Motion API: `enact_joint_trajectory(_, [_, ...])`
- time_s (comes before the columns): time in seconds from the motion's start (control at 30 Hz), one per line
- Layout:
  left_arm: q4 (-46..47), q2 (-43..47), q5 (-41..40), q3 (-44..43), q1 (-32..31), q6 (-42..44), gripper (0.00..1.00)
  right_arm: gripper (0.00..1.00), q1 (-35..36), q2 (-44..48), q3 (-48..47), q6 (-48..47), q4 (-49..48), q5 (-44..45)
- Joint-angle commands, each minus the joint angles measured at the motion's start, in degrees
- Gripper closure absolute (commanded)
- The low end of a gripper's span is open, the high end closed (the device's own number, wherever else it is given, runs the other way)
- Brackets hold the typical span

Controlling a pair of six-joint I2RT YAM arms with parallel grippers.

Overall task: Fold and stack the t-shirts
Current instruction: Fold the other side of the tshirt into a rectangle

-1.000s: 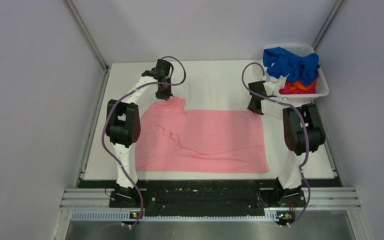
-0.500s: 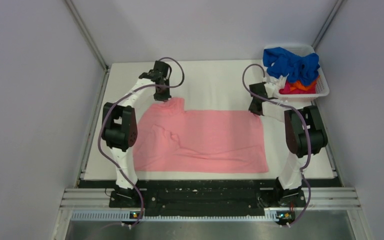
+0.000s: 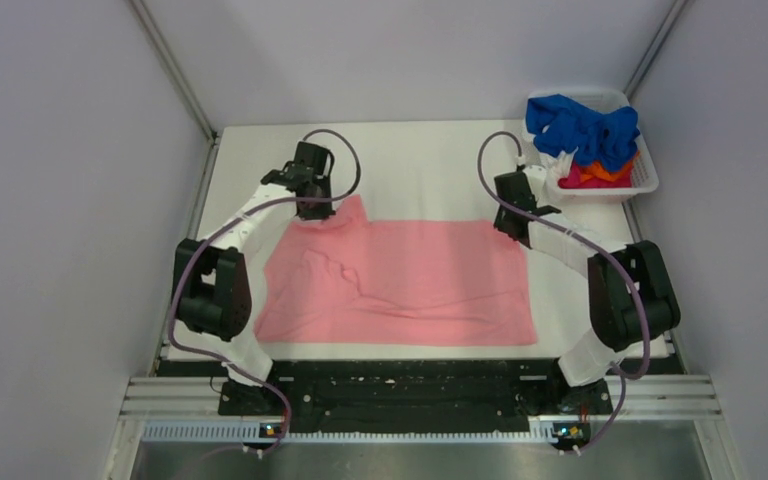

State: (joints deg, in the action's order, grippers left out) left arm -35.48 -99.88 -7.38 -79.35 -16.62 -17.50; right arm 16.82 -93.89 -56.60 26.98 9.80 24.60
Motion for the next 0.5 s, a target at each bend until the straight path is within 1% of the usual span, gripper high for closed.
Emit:
enact_joint_trajectory(0.0, [4.3, 8.0, -2.2, 6.2, -1.1, -2.3, 1.0, 1.0, 2.2, 7.7, 3.6, 1.5, 3.3, 3.4])
enact_joint_trajectory(0.17, [6.2, 16.8, -4.0, 16.0, -1.7, -5.7, 1.0, 1.0, 2.5, 16.6, 8.3, 3.6, 6.3, 2.0])
enact_joint_trajectory(0.27, [6.0, 23.1, -6.0, 20.2, -1.7, -7.4, 1.0, 1.0, 2.5, 19.4, 9.1, 4.0, 8.6, 1.8])
enact_joint_trajectory(0.47, [4.8, 32.3, -8.7, 26.2, -1.7, -9.7, 1.0, 1.0, 2.6, 22.7, 10.1, 4.0, 10.9, 1.9])
